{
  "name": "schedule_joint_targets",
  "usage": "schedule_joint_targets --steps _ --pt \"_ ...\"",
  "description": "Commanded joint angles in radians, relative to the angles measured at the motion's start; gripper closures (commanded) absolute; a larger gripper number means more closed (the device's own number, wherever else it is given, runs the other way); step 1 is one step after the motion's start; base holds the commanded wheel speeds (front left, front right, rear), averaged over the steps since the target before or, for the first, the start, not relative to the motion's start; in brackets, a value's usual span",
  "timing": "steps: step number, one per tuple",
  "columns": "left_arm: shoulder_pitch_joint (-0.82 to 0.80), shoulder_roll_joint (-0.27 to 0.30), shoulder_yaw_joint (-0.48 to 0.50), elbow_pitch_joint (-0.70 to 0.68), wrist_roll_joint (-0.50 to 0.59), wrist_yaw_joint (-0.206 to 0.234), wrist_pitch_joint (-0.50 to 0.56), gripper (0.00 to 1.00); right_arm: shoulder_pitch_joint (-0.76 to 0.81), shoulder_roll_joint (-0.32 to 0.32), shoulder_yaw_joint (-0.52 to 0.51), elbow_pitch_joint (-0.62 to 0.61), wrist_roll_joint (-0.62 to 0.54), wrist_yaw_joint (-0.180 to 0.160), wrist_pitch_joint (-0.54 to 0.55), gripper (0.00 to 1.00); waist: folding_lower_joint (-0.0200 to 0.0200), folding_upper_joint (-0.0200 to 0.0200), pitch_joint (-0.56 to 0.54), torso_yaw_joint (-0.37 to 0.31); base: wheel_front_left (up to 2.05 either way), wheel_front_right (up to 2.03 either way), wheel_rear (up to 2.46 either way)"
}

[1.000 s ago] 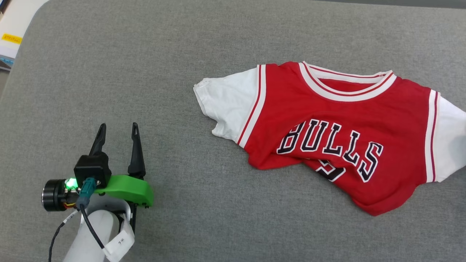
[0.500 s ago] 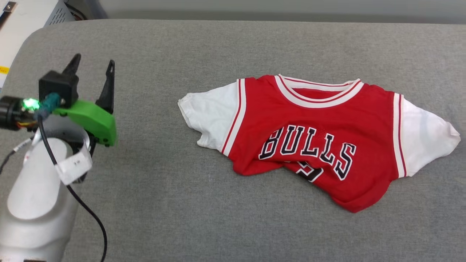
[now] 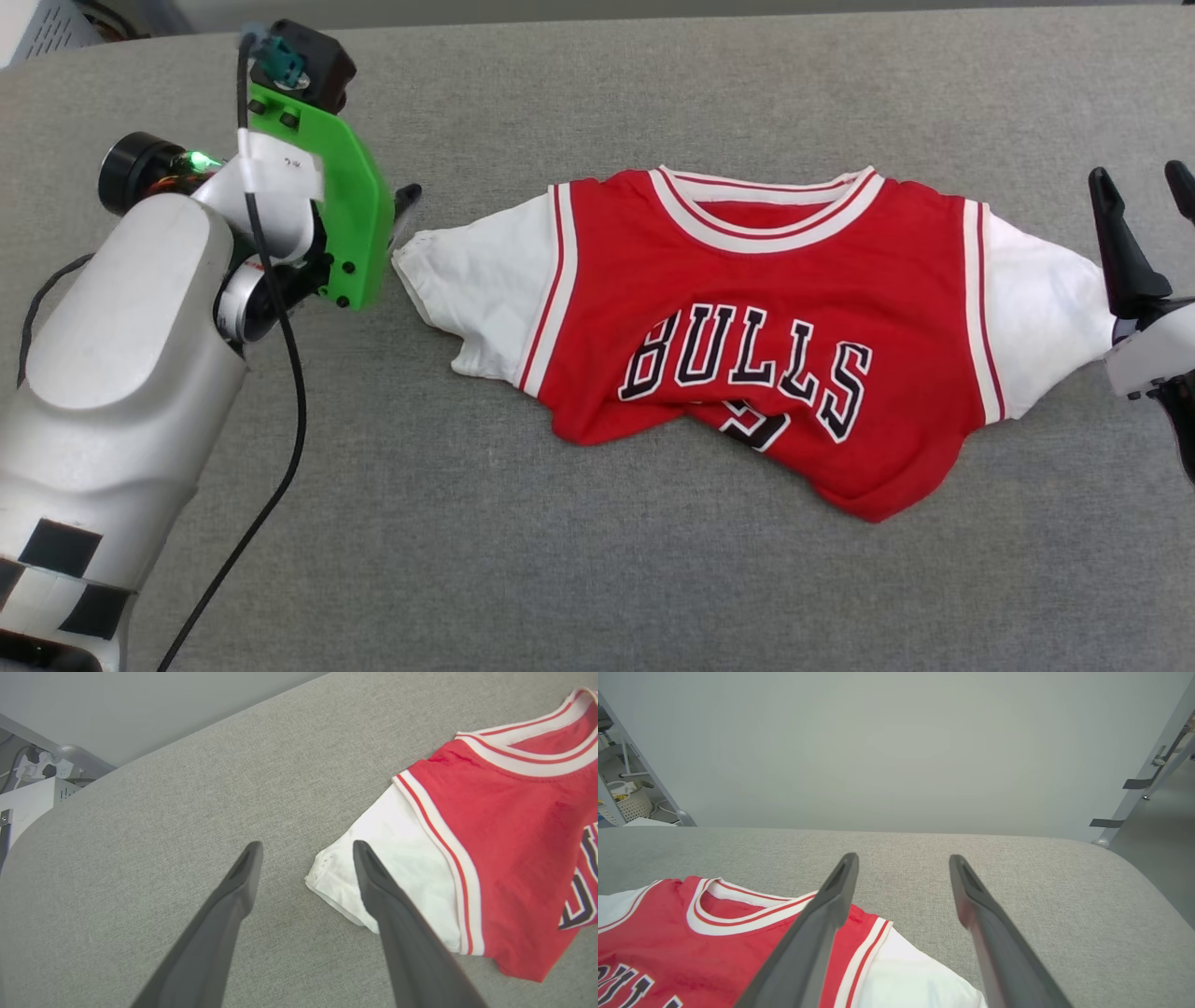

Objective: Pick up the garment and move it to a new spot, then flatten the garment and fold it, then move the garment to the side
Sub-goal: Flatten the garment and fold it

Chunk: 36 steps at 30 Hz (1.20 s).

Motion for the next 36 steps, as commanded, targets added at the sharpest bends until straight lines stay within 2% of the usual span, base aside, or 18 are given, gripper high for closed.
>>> schedule_joint_targets --steps 1,9,19,20,21,28,36 --pt "-0.034 0.013 -0.025 -0.001 -0.042 -0.002 0.035 0.0 0.025 0.019 -0.017 -0.033 -0.018 -0.001 0.016 0.0 0.0 -0.0001 0.03 -0.022 0.0 0.0 0.0" --pt "-0.118 0.047 -0.168 0.076 -0.16 -0.003 0.168 0.0 0.061 0.089 -0.069 -0.147 -0.075 -0.001 0.091 0.0 0.0 -0.0001 0.1 -0.065 0.0 0.0 0.0" --pt "-0.104 0.079 -0.33 0.17 -0.203 -0.003 0.161 0.0 0.059 0.12 -0.081 -0.179 -0.097 -0.001 0.117 0.0 0.0 -0.0001 0.14 -0.083 0.0 0.0 0.0" --pt "-0.102 0.084 -0.343 0.172 -0.207 -0.003 0.155 0.89 0.059 0.118 -0.084 -0.179 -0.097 -0.001 0.118 0.0 0.0 -0.0001 0.139 -0.081 0.0 0.0 0.0" --pt "-0.102 0.088 -0.354 0.173 -0.215 -0.003 0.138 1.0 0.058 0.117 -0.088 -0.179 -0.097 -0.001 0.118 0.0 0.0 -0.0001 0.137 -0.078 0.0 0.0 0.0" --pt "-0.11 0.11 -0.368 0.156 -0.275 -0.003 -0.037 1.0 0.054 0.092 -0.145 -0.189 -0.11 -0.001 0.116 0.0 0.0 -0.0001 0.082 -0.04 0.0 0.0 0.0" --pt "-0.101 0.176 -0.361 0.118 -0.295 -0.003 -0.168 1.0 0.009 -0.006 -0.202 -0.227 -0.119 -0.001 0.198 0.0 0.0 -0.0001 0.016 0.005 0.0 0.0 0.0"
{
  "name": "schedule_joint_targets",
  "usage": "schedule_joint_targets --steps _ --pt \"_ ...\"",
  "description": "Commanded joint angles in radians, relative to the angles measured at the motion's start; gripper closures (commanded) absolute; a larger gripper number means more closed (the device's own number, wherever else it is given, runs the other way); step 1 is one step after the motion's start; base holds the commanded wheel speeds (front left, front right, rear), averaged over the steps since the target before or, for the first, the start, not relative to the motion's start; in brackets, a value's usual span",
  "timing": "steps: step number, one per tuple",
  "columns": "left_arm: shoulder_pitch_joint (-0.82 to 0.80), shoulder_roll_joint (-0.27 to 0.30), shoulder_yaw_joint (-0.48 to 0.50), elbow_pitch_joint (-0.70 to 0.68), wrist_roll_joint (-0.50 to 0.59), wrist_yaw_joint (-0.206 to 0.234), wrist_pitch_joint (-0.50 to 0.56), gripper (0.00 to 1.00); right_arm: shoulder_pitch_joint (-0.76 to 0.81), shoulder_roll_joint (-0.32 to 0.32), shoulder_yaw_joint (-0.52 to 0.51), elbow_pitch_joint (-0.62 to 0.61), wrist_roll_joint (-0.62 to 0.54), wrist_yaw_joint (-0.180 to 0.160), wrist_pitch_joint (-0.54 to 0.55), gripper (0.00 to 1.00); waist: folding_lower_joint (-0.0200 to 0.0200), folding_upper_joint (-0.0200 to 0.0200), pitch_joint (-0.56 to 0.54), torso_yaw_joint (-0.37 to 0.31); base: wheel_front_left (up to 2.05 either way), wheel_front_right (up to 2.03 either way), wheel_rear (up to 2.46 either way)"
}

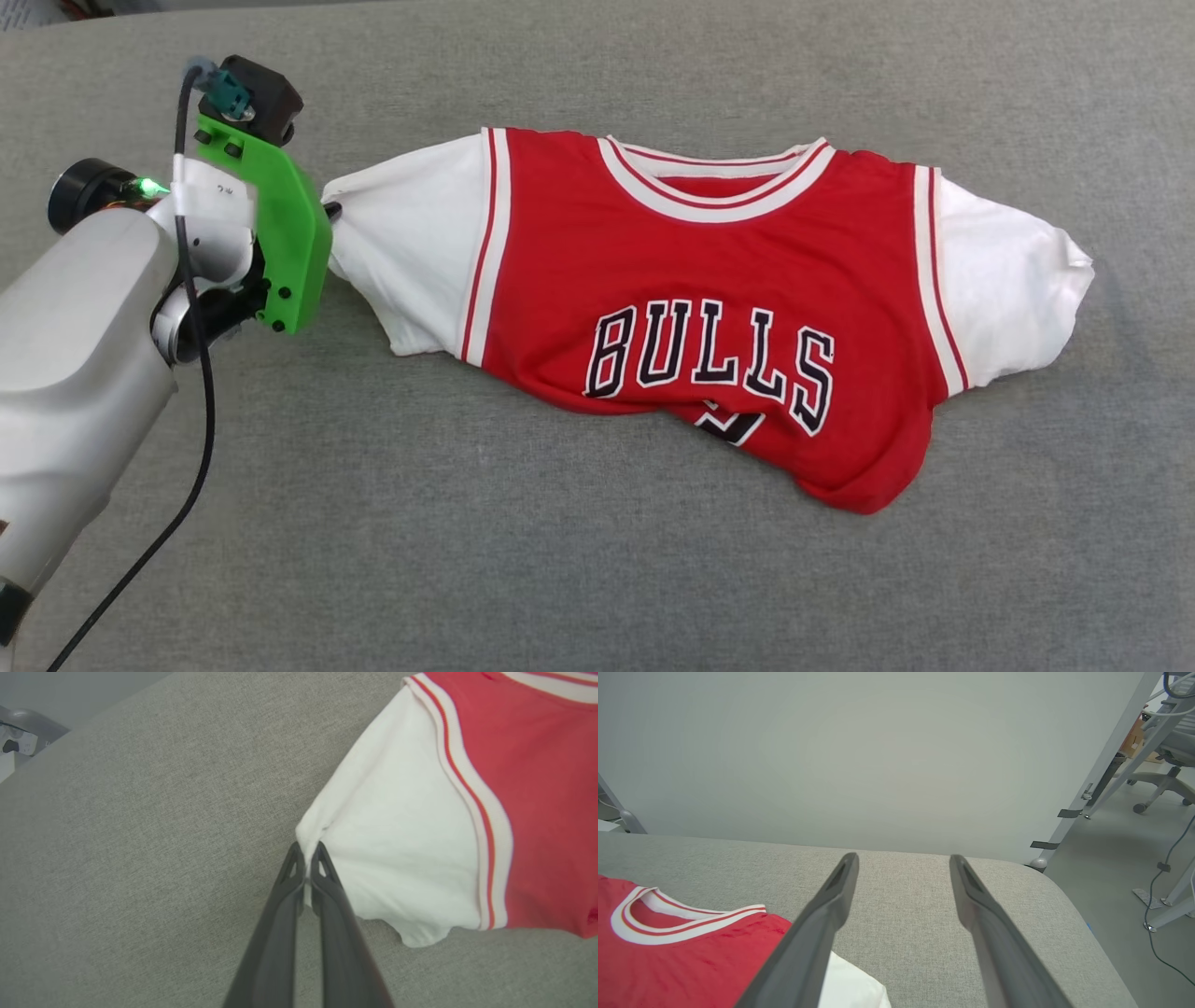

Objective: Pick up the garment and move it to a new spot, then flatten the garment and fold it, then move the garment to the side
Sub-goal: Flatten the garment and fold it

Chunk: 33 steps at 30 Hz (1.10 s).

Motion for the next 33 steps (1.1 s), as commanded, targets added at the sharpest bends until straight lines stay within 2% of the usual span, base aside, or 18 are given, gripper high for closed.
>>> schedule_joint_targets --steps 1,6,11,16,18,23,33 --pt "0.026 0.015 0.004 -0.007 -0.009 -0.003 -0.016 1.0 -0.02 -0.019 0.005 -0.01 0.002 -0.001 0.029 0.0 0.0 0.0 -0.031 0.031 0.0 0.0 0.0" --pt "0.05 0.034 0.006 -0.052 -0.005 0.005 -0.047 1.0 -0.05 -0.109 0.093 -0.014 0.054 -0.001 0.225 0.0 0.0 0.0 -0.035 0.053 0.0 0.0 0.0" --pt "0.054 0.027 0.009 -0.102 0.002 0.024 -0.071 1.0 -0.096 -0.222 0.218 0.005 0.196 -0.001 0.544 0.0 0.0 0.0 -0.011 0.079 0.0 0.0 0.0" --pt "0.039 0.013 0.011 -0.131 0.013 0.037 -0.085 1.0 -0.174 -0.27 0.272 0.07 0.258 -0.001 0.727 0.0 0.0 0.0 0.026 0.099 0.0 0.0 0.0" --pt "0.027 0.005 0.011 -0.14 0.018 0.04 -0.089 1.0 -0.205 -0.274 0.284 0.113 0.245 -0.001 0.752 0.0 0.0 0.0 0.044 0.11 0.0 0.0 0.0" --pt "-0.002 -0.01 0.012 -0.153 0.031 0.041 -0.099 1.0 -0.262 -0.23 0.293 0.22 0.253 -0.001 0.774 0.0 0.0 0.0 0.087 0.131 0.0 0.0 0.0" --pt "-0.025 -0.023 0.012 -0.141 0.041 0.038 -0.121 1.0 -0.268 -0.14 0.368 0.388 0.284 -0.001 0.742 0.0 0.0 0.0 0.139 0.138 0.0 0.0 0.0"
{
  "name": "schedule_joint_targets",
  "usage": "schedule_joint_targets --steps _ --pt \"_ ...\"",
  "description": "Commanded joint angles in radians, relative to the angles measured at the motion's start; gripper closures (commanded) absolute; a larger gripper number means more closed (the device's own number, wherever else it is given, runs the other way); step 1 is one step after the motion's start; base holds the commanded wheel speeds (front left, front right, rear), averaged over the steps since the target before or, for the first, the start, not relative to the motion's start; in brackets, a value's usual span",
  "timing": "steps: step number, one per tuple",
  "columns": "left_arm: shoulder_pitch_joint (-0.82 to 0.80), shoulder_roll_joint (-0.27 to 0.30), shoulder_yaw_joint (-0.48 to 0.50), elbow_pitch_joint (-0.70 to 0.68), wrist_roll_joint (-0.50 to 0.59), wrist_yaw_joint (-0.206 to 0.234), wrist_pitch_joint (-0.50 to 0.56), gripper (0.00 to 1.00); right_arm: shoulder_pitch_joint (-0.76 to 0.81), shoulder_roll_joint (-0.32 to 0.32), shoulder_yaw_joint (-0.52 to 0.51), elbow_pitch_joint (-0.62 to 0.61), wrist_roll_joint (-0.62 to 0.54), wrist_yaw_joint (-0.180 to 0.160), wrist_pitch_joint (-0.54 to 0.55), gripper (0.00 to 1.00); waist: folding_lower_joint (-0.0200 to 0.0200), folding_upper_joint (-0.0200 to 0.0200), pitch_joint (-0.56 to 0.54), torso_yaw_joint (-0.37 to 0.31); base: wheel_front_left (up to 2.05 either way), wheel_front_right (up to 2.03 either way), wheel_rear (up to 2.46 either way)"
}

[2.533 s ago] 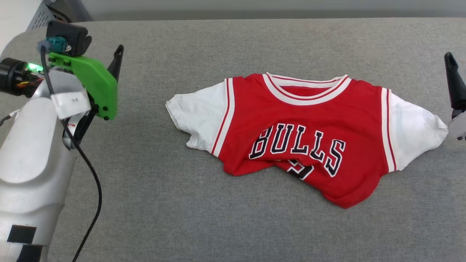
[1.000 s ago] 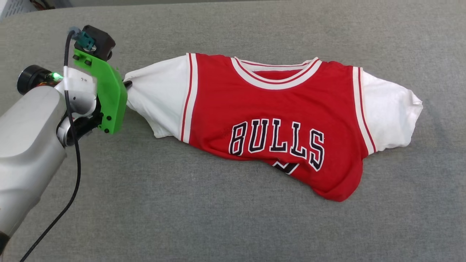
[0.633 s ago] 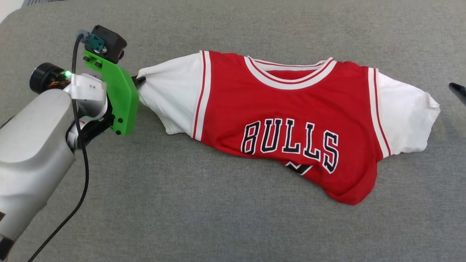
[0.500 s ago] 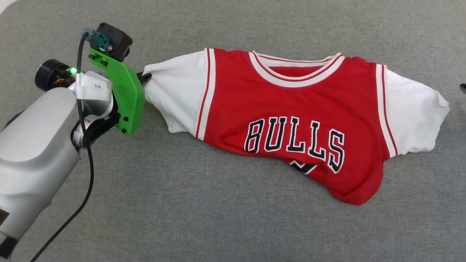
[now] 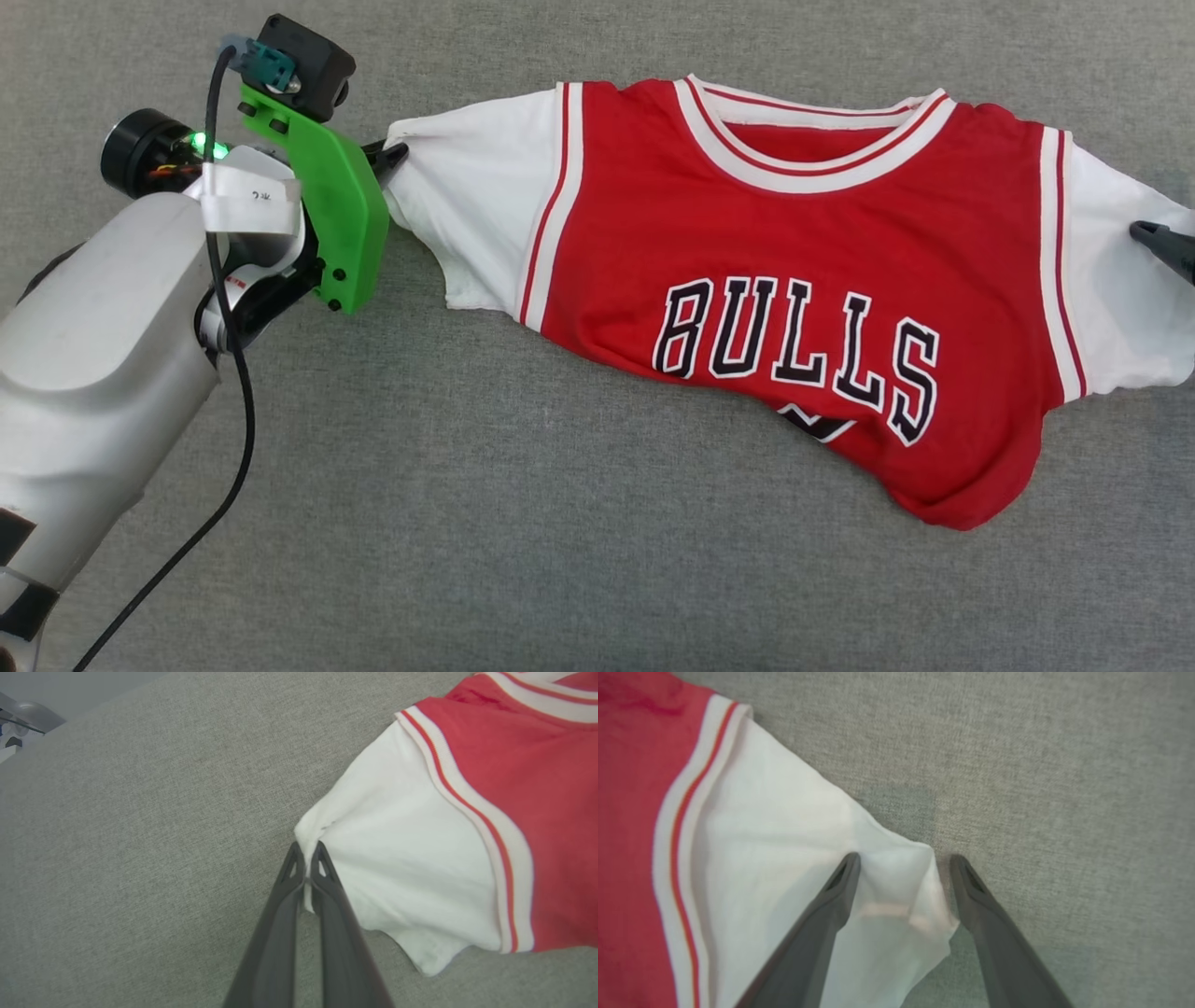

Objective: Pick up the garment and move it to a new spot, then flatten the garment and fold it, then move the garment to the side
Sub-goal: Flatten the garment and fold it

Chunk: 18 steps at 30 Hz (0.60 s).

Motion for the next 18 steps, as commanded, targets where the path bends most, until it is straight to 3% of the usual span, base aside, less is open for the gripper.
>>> schedule_joint_targets --steps 1,2,3,5,14,18 --pt "-0.018 -0.007 0.001 0.007 0.012 0.001 -0.006 1.0 0.021 0.028 0.04 0.023 0.029 0.0 -0.004 0.0 0.0 0.0 0.005 0.002 0.0 0.0 0.0" --pt "-0.018 -0.008 0.0 0.013 0.012 0.0 -0.007 1.0 0.023 0.027 0.048 0.024 0.036 0.0 -0.012 0.0 0.0 0.0 0.003 0.001 0.0 0.0 0.0" --pt "-0.018 -0.008 -0.002 0.02 0.011 -0.001 -0.008 1.0 0.022 0.028 0.051 0.026 0.048 0.0 -0.034 0.59 0.0 0.0 -0.002 -0.002 0.0 0.0 0.0" --pt "-0.014 -0.007 -0.006 0.034 0.012 -0.004 -0.012 1.0 0.012 0.025 0.057 0.023 0.059 0.0 -0.083 1.0 0.0 0.0 -0.016 -0.01 0.0 0.0 0.0" --pt "-0.002 0.001 0.006 0.026 0.018 -0.019 -0.122 1.0 -0.012 -0.046 0.092 -0.065 0.087 0.0 -0.334 1.0 0.0 0.0 -0.138 -0.032 0.0 0.0 0.0" --pt "-0.007 0.027 0.023 -0.013 0.057 0.003 -0.199 1.0 0.003 -0.084 0.09 -0.142 0.122 0.0 -0.415 1.0 0.0 0.0 -0.194 -0.04 0.0 0.0 0.0"
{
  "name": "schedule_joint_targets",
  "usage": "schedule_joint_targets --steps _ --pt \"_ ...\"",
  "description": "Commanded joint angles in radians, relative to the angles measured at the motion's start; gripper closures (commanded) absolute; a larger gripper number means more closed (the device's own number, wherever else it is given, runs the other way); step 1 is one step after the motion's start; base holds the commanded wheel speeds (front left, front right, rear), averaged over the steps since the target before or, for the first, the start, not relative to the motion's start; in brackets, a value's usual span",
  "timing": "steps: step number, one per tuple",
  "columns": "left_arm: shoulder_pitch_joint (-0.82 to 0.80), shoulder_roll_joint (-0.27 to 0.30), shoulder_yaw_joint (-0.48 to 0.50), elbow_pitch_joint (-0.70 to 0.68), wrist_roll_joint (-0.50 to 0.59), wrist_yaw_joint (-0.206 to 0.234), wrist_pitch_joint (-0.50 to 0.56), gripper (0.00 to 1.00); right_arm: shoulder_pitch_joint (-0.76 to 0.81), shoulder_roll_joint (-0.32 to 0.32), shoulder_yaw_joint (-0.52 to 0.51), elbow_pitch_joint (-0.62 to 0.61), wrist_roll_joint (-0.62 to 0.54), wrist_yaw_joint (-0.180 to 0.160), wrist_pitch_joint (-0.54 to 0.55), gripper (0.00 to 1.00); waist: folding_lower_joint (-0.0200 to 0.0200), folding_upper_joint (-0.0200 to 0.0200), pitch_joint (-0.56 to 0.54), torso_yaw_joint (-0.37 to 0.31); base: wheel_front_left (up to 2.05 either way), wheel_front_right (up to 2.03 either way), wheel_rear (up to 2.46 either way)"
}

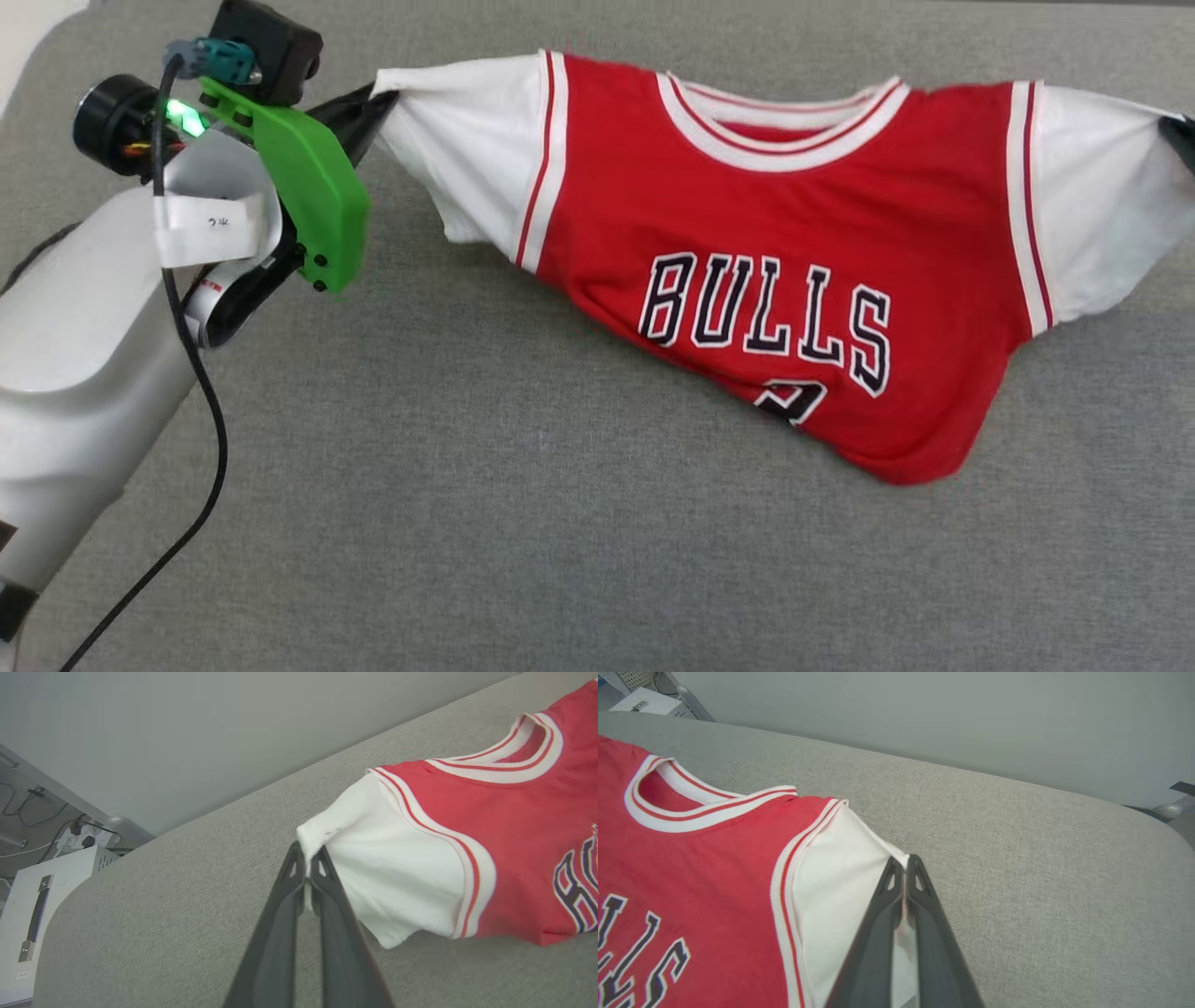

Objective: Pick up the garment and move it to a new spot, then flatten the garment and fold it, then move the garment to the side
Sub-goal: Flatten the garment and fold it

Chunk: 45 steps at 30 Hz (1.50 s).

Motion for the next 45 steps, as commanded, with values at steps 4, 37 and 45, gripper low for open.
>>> schedule_joint_targets --steps 4,37,45 --pt "-0.017 0.04 0.029 -0.081 0.044 0.043 -0.068 1.0 0.021 -0.047 -0.028 -0.11 0.017 -0.001 -0.095 1.0 -0.0001 0.0 -0.103 -0.026 0.0 0.0 0.0" --pt "-0.691 -0.082 0.154 0.081 0.225 0.048 -0.128 1.0 -0.779 0.134 -0.052 0.08 -0.354 -0.001 -0.188 1.0 -0.0001 0.0 0.124 -0.069 0.0 0.0 0.0" --pt "-0.841 -0.099 0.18 0.271 0.235 0.014 -0.198 1.0 -1.022 0.189 0.022 0.285 -0.396 -0.001 -0.29 1.0 -0.0001 0.0 0.186 -0.076 0.0 0.0 0.0"
